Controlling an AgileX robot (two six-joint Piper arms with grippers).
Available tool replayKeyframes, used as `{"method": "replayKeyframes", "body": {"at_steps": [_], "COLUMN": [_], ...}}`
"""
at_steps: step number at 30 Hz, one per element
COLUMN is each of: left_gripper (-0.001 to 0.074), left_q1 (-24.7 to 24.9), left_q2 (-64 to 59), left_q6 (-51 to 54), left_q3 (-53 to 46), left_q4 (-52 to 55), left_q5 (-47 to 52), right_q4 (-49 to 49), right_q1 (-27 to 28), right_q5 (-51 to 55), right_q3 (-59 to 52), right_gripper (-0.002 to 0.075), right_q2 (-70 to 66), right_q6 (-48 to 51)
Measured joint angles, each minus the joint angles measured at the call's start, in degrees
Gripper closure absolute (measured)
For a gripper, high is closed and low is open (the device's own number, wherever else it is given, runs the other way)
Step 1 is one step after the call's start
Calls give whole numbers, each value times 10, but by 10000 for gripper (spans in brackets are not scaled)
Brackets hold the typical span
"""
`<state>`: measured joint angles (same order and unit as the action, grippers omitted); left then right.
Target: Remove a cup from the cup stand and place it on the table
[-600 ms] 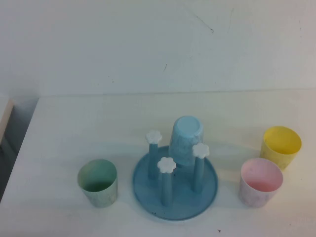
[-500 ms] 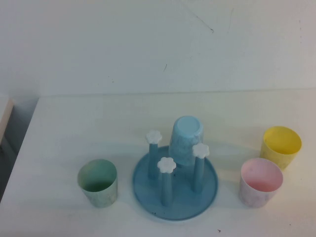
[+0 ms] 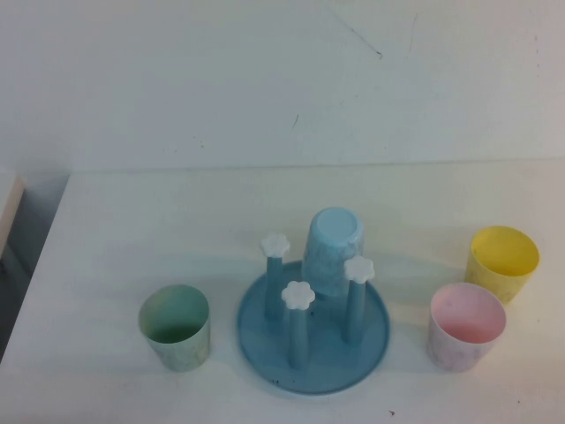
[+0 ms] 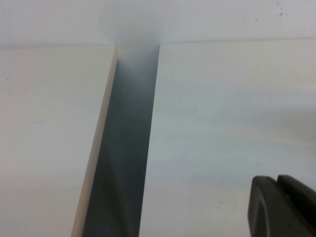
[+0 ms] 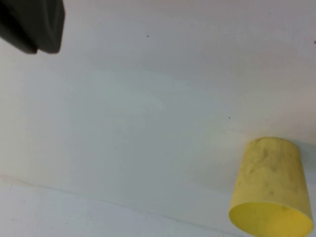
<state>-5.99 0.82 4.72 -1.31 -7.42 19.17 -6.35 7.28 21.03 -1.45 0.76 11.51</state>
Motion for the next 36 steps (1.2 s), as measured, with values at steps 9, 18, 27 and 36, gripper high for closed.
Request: {"method": "replayKeyframes", "body": {"at_steps": [9, 18, 27, 36], "left_gripper": [738, 738, 738, 738], "left_q1": [0, 0, 0, 0], "left_q2": [0, 0, 0, 0], "left_q6": [0, 0, 0, 0], "left_q3": [0, 0, 0, 0], "left_q4": [0, 0, 0, 0], "left_q5": [0, 0, 0, 0], "right_q4": [0, 16, 226, 522], "right_q1": [0, 0, 0, 0], "right_q5": [0, 0, 0, -11], "right_q3": [0, 0, 0, -1], "right_gripper": [729, 729, 729, 729], "right_q2": [0, 0, 0, 0], "right_q6": [0, -1, -35, -89]}}
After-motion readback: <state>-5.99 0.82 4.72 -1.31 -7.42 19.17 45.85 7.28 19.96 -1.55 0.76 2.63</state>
